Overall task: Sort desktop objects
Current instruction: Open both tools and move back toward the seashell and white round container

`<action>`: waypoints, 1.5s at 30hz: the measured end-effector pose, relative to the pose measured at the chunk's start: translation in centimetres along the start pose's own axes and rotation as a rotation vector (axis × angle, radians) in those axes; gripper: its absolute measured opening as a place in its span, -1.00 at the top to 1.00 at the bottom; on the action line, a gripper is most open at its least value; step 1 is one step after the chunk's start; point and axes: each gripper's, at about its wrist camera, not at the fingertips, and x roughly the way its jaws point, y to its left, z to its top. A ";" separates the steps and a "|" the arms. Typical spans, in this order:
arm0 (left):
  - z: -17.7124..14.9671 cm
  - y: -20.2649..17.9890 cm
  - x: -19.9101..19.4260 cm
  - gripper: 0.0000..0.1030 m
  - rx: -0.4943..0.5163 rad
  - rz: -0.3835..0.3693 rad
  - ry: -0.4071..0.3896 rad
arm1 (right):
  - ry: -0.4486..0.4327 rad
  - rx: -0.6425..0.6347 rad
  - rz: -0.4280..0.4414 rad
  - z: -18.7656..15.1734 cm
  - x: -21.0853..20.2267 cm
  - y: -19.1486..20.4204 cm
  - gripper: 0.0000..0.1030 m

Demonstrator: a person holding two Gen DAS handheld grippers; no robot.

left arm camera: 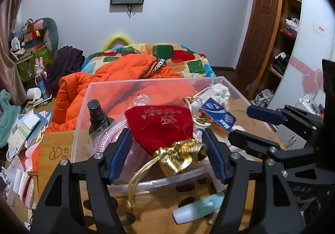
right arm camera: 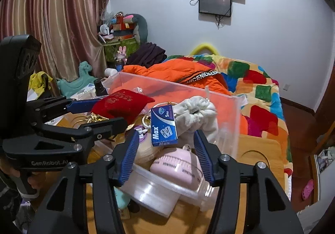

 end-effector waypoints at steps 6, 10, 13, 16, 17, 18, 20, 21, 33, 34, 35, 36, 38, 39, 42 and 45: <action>-0.5 -0.7 -1.2 -0.49 0.016 0.018 -0.010 | -0.008 0.083 -0.013 -1.2 -1.9 -0.9 -0.41; -1.0 -1.0 -2.3 -0.72 0.021 0.061 -0.029 | -0.007 0.140 -0.055 -2.6 -3.0 -1.5 -0.41; -1.6 -1.1 -3.3 -0.79 0.011 0.057 -0.039 | -0.028 0.174 -0.086 -3.6 -3.9 -1.8 -0.42; -2.2 -1.2 -3.9 -0.79 0.016 0.079 -0.039 | -0.032 0.191 -0.123 -4.3 -4.5 -1.9 -0.51; -2.5 -1.2 -4.2 -0.79 0.016 0.088 -0.041 | -0.029 0.189 -0.130 -4.6 -4.6 -1.9 -0.51; -2.7 -1.2 -4.5 -0.79 0.015 0.089 -0.042 | -0.026 0.186 -0.133 -4.8 -4.7 -1.8 -0.51; -3.3 -1.0 -5.0 -0.79 0.005 0.088 -0.042 | -0.025 0.177 -0.138 -5.1 -4.9 -1.4 -0.51; -3.6 -0.9 -5.2 -0.79 0.002 0.089 -0.041 | -0.028 0.173 -0.140 -5.3 -5.1 -1.2 -0.52; -8.4 0.4 -6.0 -0.79 -0.011 0.113 0.022 | -0.008 0.238 -0.102 -7.0 -4.6 0.3 -0.62; -8.8 0.5 -6.0 -0.79 -0.011 0.110 0.029 | -0.001 0.247 -0.100 -7.1 -4.4 0.4 -0.62; -9.2 0.5 -5.9 -0.79 -0.009 0.107 0.035 | 0.004 0.252 -0.097 -7.1 -4.2 0.5 -0.62; -9.7 0.5 -5.8 -0.79 -0.007 0.104 0.041 | 0.009 0.258 -0.093 -7.3 -4.0 0.7 -0.61; -10.5 0.4 -5.6 -0.79 0.004 0.108 0.050 | 0.023 0.265 -0.085 -7.4 -3.5 1.0 -0.61; -10.8 0.4 -5.5 -0.79 0.008 0.110 0.053 | 0.028 0.266 -0.083 -7.4 -3.3 1.2 -0.60; -11.5 0.0 -5.4 -0.79 0.025 0.100 0.053 | 0.052 0.268 -0.074 -7.1 -2.2 1.6 -0.58; -11.8 -0.3 -5.7 -0.79 0.040 0.089 0.037 | 0.063 0.257 -0.083 -6.6 -1.2 2.2 -0.58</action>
